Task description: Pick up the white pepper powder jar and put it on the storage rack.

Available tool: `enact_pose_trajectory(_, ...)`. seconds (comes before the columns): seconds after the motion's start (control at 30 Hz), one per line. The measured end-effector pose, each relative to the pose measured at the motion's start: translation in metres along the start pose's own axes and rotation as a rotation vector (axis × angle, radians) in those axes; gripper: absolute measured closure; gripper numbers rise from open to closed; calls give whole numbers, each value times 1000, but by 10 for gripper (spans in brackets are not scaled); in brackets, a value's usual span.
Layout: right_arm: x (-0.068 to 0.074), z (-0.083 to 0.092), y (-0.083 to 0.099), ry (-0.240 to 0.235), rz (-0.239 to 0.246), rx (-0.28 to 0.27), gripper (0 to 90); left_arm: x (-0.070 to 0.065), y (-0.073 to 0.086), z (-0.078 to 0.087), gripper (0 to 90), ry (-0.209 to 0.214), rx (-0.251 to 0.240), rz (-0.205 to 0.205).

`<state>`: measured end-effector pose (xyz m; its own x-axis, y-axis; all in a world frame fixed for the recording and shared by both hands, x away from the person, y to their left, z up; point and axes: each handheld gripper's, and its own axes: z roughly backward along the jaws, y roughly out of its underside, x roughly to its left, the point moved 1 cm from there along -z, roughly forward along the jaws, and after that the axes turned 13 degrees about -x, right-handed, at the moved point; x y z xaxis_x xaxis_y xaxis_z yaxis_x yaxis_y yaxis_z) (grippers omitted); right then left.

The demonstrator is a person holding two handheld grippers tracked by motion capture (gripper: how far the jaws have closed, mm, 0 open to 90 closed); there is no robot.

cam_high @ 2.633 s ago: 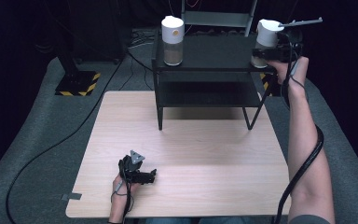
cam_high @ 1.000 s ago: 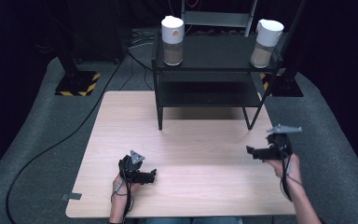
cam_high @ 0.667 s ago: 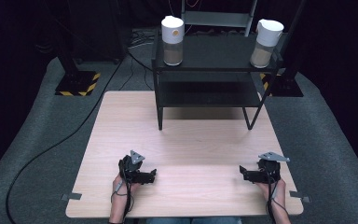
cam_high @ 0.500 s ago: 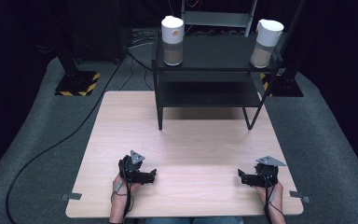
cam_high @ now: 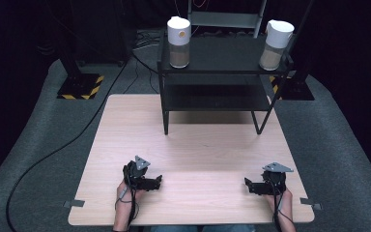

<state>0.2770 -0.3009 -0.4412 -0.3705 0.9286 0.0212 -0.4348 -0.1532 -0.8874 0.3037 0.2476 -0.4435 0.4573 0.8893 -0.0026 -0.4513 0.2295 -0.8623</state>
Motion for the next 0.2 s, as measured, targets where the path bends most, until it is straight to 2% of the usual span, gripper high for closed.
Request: enact_pose_trajectory(0.2, 3, 1, 1, 8, 16, -7, 0, 0, 0, 0, 23, 0, 1, 3)
